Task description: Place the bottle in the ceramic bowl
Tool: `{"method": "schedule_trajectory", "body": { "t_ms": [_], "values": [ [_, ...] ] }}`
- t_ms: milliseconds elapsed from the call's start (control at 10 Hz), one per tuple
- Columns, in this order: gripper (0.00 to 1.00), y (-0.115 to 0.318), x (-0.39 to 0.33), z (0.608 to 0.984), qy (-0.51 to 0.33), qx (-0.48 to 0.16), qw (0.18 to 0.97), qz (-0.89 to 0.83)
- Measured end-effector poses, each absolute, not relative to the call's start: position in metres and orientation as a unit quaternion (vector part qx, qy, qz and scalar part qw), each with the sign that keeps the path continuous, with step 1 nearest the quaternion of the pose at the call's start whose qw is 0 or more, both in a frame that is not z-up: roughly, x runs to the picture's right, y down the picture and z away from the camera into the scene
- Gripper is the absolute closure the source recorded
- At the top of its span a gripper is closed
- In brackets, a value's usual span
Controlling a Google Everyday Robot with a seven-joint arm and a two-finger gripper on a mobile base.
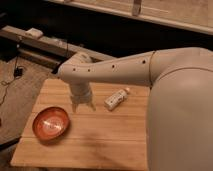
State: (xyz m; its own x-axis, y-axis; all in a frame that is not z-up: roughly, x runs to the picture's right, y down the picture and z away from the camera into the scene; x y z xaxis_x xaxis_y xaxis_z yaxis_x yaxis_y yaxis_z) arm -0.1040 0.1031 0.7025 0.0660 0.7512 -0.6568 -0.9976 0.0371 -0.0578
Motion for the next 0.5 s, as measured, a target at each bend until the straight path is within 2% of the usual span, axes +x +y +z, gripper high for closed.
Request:
{"method": "schedule_trajectory", "body": {
  "t_ms": [500],
  "values": [
    [0.35,0.1044,-0.1036,0.7034,0.235,-0.264,0.681,0.642]
  ]
}}
